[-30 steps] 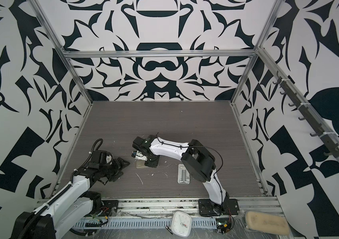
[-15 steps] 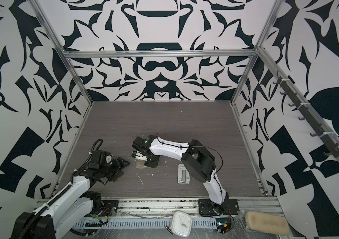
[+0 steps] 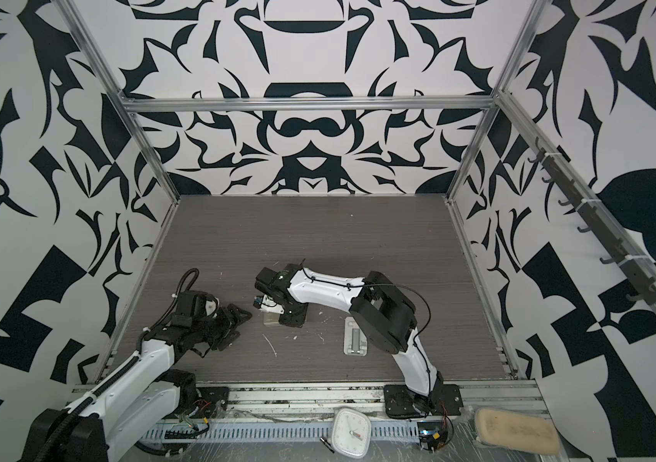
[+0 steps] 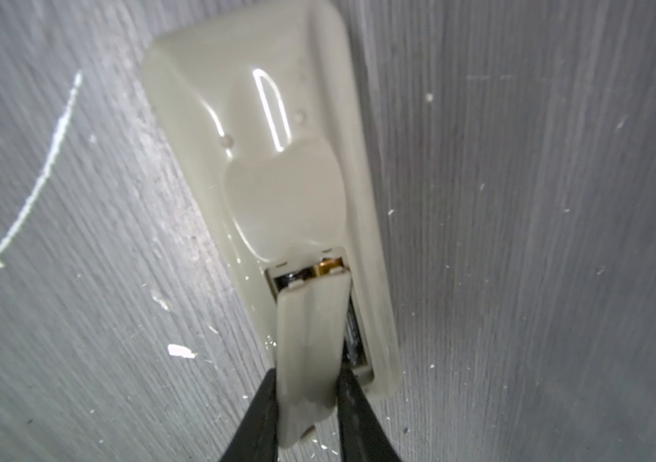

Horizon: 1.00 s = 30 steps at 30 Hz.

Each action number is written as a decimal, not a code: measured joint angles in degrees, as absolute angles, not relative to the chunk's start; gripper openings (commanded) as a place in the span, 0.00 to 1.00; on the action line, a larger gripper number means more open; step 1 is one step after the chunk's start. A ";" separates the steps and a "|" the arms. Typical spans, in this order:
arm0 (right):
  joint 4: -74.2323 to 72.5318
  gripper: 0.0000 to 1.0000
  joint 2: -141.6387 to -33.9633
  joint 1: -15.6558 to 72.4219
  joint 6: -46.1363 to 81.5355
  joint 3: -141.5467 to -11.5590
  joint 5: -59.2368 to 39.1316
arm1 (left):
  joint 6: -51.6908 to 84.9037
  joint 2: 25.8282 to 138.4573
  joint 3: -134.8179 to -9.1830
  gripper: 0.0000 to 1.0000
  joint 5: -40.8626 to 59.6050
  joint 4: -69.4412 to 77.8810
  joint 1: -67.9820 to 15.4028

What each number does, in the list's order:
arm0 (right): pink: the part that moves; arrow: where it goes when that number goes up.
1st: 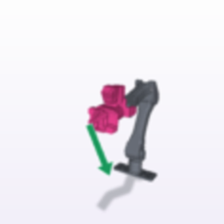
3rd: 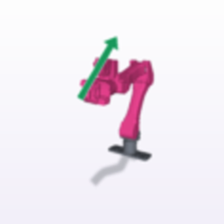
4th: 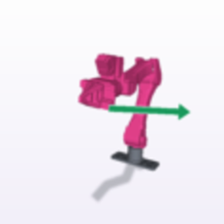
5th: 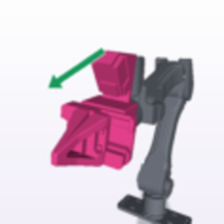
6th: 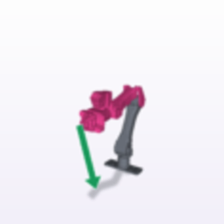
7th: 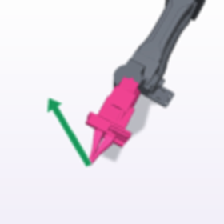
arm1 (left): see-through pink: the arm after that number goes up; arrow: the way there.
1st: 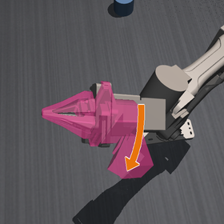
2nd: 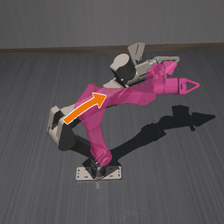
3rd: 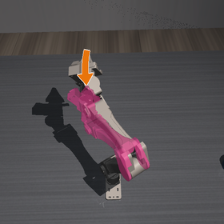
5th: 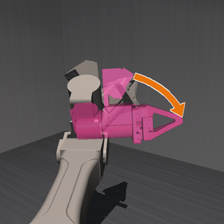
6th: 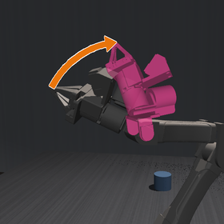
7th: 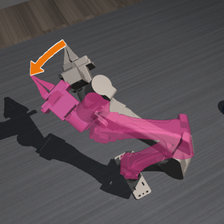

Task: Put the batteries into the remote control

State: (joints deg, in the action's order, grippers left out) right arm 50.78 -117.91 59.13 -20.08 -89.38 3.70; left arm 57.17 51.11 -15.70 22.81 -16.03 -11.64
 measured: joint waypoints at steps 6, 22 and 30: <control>50.74 0.33 -117.89 59.24 -20.08 -89.23 3.77 | 57.17 51.55 -15.70 0.77 23.20 -15.53 -11.64; 50.74 0.36 -117.89 59.24 -20.27 -89.23 7.40 | 57.12 51.83 -15.73 0.75 23.49 -15.27 -11.64; 50.81 0.36 -117.67 59.24 -20.49 -89.23 8.40 | 56.97 52.47 -15.70 0.69 23.90 -15.31 -11.62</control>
State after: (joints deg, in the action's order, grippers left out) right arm 50.81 -117.67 59.24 -20.49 -89.23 8.40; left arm 56.97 52.47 -15.70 23.90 -15.31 -11.62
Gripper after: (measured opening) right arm 0.358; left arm 0.700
